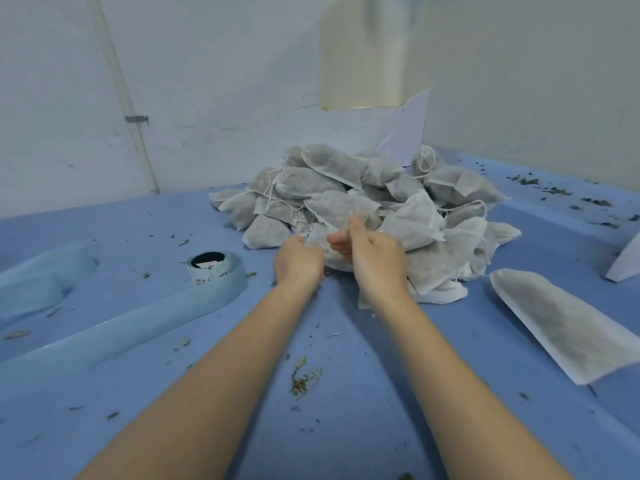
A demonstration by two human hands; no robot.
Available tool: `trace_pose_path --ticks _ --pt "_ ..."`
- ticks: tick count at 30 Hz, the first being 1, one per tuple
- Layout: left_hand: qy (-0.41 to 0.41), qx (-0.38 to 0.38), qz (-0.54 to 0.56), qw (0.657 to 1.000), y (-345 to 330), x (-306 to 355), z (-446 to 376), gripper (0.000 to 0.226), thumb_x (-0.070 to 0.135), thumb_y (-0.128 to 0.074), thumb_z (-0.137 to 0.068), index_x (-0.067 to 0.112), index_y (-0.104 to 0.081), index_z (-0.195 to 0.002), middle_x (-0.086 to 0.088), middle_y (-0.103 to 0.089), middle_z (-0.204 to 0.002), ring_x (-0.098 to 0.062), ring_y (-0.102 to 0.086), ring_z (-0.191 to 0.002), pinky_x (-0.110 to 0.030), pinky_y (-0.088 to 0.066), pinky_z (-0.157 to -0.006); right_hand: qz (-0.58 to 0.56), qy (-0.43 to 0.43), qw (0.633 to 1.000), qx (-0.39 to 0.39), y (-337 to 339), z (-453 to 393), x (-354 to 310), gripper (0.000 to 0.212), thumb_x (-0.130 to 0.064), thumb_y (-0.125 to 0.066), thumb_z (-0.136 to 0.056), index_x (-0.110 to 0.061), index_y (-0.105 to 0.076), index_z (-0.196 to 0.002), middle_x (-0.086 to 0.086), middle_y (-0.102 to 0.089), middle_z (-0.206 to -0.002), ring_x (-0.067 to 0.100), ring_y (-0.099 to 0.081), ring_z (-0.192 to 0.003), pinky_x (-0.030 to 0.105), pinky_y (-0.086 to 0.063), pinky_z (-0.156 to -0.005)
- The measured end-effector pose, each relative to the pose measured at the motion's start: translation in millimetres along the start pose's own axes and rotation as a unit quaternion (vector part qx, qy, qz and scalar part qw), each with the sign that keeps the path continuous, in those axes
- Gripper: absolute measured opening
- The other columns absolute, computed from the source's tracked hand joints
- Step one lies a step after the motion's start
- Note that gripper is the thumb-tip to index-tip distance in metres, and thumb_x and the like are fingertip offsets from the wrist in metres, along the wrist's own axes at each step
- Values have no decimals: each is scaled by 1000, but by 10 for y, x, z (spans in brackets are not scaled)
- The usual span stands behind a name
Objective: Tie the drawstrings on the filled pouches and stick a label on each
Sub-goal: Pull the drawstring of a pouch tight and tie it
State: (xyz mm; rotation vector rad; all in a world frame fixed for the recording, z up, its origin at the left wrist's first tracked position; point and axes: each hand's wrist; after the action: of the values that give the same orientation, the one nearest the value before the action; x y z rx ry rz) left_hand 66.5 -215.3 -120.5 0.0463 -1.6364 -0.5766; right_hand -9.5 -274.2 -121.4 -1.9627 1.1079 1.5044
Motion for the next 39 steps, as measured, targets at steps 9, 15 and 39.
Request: trace_pose_path --ticks 9,15,39 --pt "-141 65 -21 988 791 -92 189 23 12 -41 -95 19 -57 -109 -9 -58 -106 -27 -59 -94 -33 -48 -78 49 105 993 -18 -60 141 -69 24 -24 -55 -97 -21 -68 -117 -20 -62 -102 -1 -58 -95 0 -40 -77" --pt "-62 80 116 988 998 -149 249 26 10 -34 -97 15 -57 -84 -13 -65 -98 -30 -65 -93 -49 -51 -90 75 27 990 -113 -88 180 -29 42 -48 -53 -93 -30 -53 -131 -23 -57 -110 2 -52 -106 17 -36 -86" --pt "-335 -27 -333 881 609 -134 598 83 26 -51 -83 16 -1 -148 -8 -50 -129 -30 -56 -99 -32 -32 -70 7 -15 983 -183 -21 148 -107 37 -37 -54 -95 -15 -74 -75 5 -65 -70 11 -57 -65 24 -45 -63"
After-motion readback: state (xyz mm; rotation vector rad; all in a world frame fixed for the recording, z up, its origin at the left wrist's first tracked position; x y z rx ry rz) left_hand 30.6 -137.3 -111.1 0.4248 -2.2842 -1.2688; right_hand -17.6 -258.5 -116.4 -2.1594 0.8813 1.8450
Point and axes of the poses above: each hand's wrist, its own z-axis away from the middle knuckle, its own y-axis out of the back of the hand, x = y × z
